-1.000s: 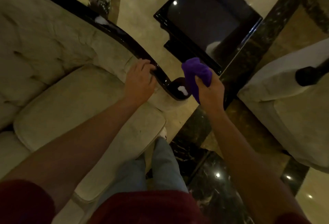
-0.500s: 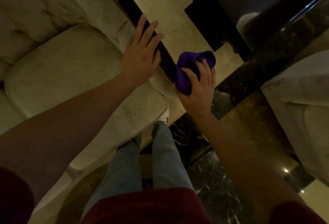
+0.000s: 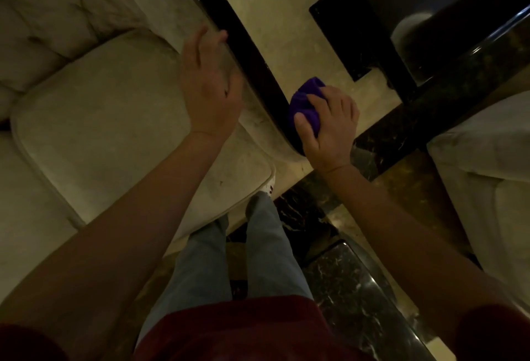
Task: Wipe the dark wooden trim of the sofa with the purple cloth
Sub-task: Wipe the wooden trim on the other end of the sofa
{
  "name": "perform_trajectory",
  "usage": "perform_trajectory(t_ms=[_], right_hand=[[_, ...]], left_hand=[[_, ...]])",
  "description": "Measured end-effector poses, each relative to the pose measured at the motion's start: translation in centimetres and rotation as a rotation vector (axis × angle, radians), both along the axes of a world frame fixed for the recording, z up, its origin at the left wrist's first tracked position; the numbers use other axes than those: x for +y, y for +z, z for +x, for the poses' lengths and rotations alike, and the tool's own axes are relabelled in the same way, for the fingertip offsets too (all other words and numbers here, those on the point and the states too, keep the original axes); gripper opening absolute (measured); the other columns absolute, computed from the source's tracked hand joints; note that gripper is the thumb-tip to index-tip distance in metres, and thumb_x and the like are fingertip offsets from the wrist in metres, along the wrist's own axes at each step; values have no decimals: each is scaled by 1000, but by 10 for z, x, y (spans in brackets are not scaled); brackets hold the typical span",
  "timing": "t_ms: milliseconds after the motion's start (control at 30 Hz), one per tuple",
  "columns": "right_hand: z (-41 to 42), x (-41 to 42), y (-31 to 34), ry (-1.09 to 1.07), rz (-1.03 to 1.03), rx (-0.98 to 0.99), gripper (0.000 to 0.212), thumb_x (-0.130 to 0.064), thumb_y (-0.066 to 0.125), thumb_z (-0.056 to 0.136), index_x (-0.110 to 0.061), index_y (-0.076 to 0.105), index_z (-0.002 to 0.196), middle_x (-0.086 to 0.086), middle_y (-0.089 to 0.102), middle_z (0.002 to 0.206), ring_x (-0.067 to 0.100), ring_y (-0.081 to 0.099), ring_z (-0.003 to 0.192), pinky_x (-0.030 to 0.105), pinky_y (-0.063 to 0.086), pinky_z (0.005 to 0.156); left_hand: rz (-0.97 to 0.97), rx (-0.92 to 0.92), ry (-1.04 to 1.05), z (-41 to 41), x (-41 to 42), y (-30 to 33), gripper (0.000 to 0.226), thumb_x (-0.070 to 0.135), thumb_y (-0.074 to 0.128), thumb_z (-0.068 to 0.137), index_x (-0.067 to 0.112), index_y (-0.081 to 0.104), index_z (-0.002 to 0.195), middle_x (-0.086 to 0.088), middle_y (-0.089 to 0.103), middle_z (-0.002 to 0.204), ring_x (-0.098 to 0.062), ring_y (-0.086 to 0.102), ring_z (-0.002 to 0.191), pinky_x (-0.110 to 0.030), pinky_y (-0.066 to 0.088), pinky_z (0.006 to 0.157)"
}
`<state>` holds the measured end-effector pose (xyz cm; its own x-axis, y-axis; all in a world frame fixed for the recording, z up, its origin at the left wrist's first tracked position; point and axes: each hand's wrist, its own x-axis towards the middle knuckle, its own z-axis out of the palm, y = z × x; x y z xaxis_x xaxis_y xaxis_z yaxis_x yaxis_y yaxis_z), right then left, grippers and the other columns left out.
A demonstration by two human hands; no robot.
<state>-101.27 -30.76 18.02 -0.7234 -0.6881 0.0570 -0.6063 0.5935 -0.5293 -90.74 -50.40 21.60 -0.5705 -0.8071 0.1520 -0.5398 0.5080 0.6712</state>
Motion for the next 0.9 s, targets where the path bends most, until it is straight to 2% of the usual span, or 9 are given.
perform_trajectory(t_ms=[100, 200, 300, 367, 500, 600, 700, 800, 900], right_hand=[[-3, -6, 0, -124, -81, -119, 52, -47, 34, 103, -14, 73, 110, 9, 68, 116, 28, 59, 116, 60, 38, 107], [1, -6, -3, -134, 30, -53, 43, -46, 44, 101, -17, 69, 121, 12, 64, 129, 28, 55, 124, 57, 40, 108], [15, 10, -8, -24, 185, 78, 51, -50, 49, 98, -18, 60, 136, 18, 51, 149, 37, 44, 140, 54, 35, 114], [28, 24, -7, -71, 200, 69, 54, -49, 47, 98, -15, 58, 139, 21, 48, 151, 40, 40, 143, 57, 34, 115], [48, 34, -7, -230, 216, -27, 55, -47, 44, 101, -10, 56, 140, 26, 41, 154, 44, 37, 144, 61, 38, 113], [53, 17, -9, -263, 227, 82, 52, -44, 44, 102, -11, 58, 139, 24, 45, 154, 43, 37, 147, 62, 30, 118], [53, -13, -14, -263, 282, 161, 49, -41, 39, 105, -13, 57, 142, 17, 49, 155, 37, 34, 150, 58, 23, 124], [53, -50, -10, -334, 232, 97, 53, -39, 34, 105, -8, 58, 141, 13, 56, 150, 34, 40, 148, 57, 23, 124], [52, -89, 0, -401, 49, -22, 58, -39, 31, 102, -3, 63, 134, 15, 66, 137, 34, 53, 137, 56, 29, 121]], left_hand=[[178, -184, 14, 4, -1, -15, 61, 19, 54, 97, -6, 37, 150, -31, 29, 159, -38, 33, 148, -38, 27, 122], [234, -282, -67, 4, 2, -34, 67, 30, 47, 106, -6, 23, 156, -31, 12, 165, -38, 18, 155, -45, 26, 123], [191, -289, -84, 5, 2, -42, 71, 39, 45, 106, -4, 21, 157, -30, 13, 165, -38, 19, 155, -47, 29, 121], [197, -256, -72, 10, -2, -42, 71, 39, 50, 103, -2, 27, 156, -28, 18, 165, -36, 26, 153, -45, 32, 120], [193, -166, 0, 12, -26, -38, 65, 23, 58, 94, -5, 40, 149, -28, 30, 159, -37, 36, 147, -37, 33, 119], [180, -169, 125, -8, -58, -38, 65, 31, 50, 100, -3, 34, 153, -28, 24, 162, -37, 30, 151, -35, 29, 121], [133, -258, 103, -20, -71, -47, 61, 33, 36, 107, -2, 28, 156, -28, 19, 165, -39, 20, 155, -35, 18, 126], [111, -308, 8, -12, -69, -53, 61, 33, 33, 109, -2, 21, 158, -29, 11, 166, -41, 11, 156, -34, 8, 126], [114, -286, -52, -5, -76, -52, 62, 31, 37, 109, -2, 20, 158, -31, 9, 166, -43, 9, 156, -38, 9, 127]])
